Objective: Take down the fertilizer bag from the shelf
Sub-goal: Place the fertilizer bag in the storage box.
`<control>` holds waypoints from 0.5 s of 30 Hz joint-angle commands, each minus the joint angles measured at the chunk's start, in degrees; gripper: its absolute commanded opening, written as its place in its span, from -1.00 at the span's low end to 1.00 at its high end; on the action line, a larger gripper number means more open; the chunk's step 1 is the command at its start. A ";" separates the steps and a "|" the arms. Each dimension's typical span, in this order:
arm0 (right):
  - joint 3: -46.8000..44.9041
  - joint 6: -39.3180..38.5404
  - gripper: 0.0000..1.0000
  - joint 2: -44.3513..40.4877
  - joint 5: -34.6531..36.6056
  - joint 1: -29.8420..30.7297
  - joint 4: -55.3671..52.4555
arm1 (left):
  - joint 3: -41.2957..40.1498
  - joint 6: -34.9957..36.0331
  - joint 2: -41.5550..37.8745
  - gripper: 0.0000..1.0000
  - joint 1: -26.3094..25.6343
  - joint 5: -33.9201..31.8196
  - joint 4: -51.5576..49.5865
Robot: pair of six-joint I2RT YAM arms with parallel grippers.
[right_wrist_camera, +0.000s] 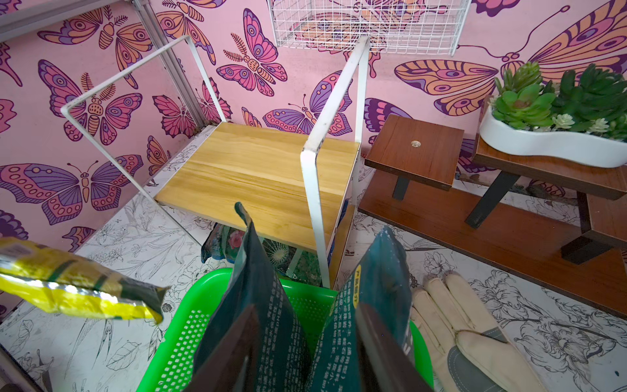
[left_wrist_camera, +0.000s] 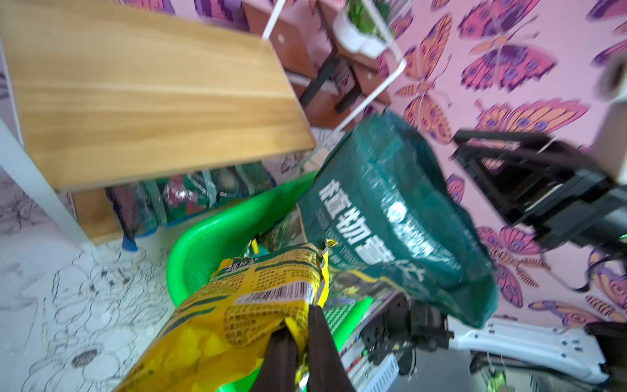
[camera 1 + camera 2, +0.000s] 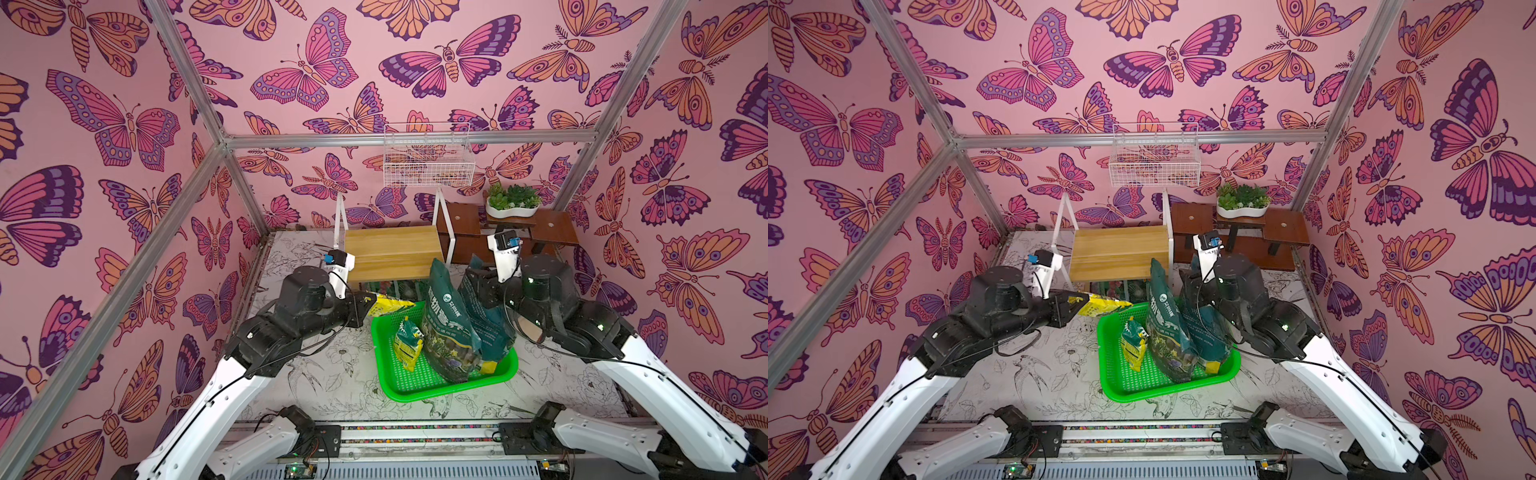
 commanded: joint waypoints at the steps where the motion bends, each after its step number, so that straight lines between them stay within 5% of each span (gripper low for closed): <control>1: 1.04 0.87 -0.02 -0.48 0.10 -0.38 -0.59 | 1.39 5.61 2.08 -1.00 -0.76 1.45 -6.33; 8: 0.37 1.11 -0.02 -0.85 0.50 -0.34 -0.74 | 1.79 10.89 5.46 -1.00 -4.31 -0.46 -9.28; 15: 0.18 1.15 -0.02 -0.40 0.18 -0.37 -0.37 | 3.30 17.14 14.09 -1.00 -13.56 -5.47 -11.51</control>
